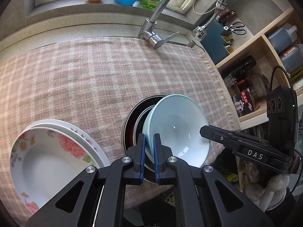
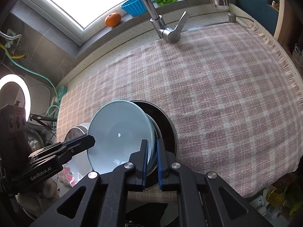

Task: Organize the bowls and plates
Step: 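Carry the light blue bowl over the steel bowl and lower it in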

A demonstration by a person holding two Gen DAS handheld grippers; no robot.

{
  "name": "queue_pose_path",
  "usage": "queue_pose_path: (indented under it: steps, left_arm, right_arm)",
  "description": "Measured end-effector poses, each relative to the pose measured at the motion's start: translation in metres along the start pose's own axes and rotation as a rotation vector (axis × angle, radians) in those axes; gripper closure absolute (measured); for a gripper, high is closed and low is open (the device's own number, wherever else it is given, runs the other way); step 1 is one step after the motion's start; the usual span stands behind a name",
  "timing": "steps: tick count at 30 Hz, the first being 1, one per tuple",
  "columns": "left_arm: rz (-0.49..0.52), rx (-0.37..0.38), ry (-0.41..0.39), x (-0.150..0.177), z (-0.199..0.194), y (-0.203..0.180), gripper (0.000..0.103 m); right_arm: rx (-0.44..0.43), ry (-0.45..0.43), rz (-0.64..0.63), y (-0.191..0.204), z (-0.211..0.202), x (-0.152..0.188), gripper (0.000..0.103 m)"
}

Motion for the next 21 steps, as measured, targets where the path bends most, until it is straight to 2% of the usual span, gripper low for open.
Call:
queue_pose_path:
  steps: [21]
  left_arm:
    - [0.018, -0.043, 0.016, 0.005, 0.009, 0.002, 0.096]
  right_arm:
    - [0.020, 0.030, -0.023, -0.002, 0.015, 0.006, 0.095]
Point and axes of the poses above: each gripper's, at about its wrist camera, not at the fingertips, and z roughly the way its jaws point, y to its left, x to its underside, the point moved 4 cm from there along z, roughly the way its jaws point, and after that the axes turned 3 degrees about y, right-handed, at the moved point
